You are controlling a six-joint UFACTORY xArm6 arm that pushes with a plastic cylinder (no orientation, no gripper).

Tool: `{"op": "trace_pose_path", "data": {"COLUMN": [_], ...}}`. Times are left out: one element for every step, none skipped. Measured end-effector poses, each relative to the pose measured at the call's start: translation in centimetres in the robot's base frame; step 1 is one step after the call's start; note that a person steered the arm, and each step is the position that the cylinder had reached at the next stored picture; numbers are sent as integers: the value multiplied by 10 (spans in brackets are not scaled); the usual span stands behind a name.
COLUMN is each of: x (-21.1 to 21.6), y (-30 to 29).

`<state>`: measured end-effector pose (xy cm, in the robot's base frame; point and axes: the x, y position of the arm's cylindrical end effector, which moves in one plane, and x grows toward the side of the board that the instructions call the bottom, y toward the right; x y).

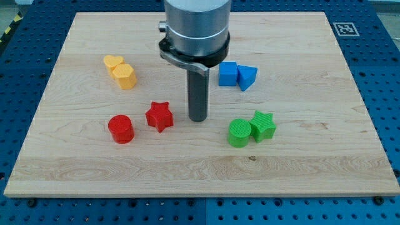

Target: Move the red star into the red circle

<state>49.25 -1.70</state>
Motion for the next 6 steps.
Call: {"op": "trace_pose_path", "data": {"x": [0, 4, 6, 6, 5, -14], "y": [-23, -37, -53, -70, -63, -40]}}
